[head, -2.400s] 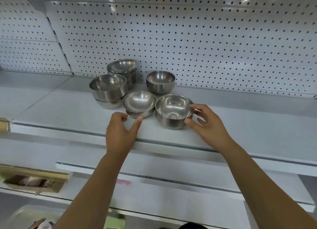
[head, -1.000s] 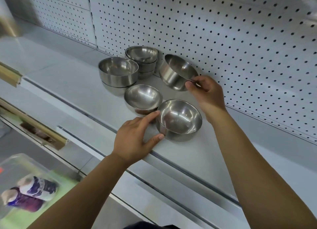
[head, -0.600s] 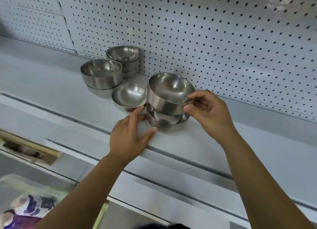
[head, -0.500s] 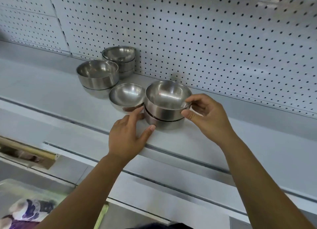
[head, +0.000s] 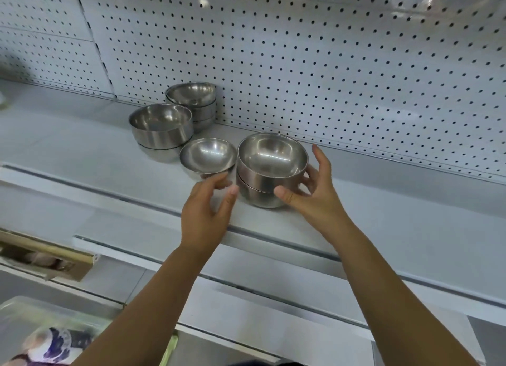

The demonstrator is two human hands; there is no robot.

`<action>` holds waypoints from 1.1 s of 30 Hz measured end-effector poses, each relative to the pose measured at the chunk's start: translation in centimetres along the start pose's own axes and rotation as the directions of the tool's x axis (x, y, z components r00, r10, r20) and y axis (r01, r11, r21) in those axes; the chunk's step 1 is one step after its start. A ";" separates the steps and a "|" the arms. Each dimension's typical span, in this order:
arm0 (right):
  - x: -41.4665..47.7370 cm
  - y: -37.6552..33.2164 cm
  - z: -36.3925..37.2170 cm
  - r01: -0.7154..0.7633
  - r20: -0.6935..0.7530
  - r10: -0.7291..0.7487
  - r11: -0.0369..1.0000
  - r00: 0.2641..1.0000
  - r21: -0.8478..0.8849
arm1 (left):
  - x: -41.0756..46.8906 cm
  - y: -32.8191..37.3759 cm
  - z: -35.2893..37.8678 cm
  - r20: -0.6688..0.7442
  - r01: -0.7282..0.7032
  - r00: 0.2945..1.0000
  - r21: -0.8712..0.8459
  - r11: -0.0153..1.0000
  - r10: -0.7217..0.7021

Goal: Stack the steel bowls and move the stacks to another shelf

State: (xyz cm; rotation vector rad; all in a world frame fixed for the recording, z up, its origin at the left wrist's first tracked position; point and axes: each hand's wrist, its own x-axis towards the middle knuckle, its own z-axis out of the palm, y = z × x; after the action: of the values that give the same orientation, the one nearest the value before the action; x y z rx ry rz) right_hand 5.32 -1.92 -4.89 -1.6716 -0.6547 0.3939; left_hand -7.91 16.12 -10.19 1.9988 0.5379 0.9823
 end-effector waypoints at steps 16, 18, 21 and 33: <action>0.5 1.0 3.2 0.007 -0.096 -0.003 0.999 0.995 0.037 | 10.2 -2.1 -5.3 -0.324 0.256 0.923 0.118 0.959 -0.207; 0.5 0.9 3.2 0.010 -0.100 -0.006 0.999 0.995 0.031 | 11.0 -2.9 -5.8 -0.311 0.236 0.933 0.156 0.959 -0.179; 0.5 1.0 3.3 0.013 -0.106 -0.010 0.999 0.994 0.032 | 11.6 -3.8 -6.3 -0.317 0.204 0.940 0.225 0.953 -0.127; 0.7 1.4 3.2 0.031 -0.112 -0.026 0.999 0.993 0.044 | 9.9 0.9 -6.9 -0.284 -0.029 0.958 0.034 0.999 0.038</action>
State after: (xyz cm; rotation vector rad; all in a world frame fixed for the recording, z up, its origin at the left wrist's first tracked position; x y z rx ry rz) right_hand 4.20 0.86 -6.85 -1.6263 -0.5826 0.2911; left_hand -7.44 25.52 -2.65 1.9083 0.6789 1.3005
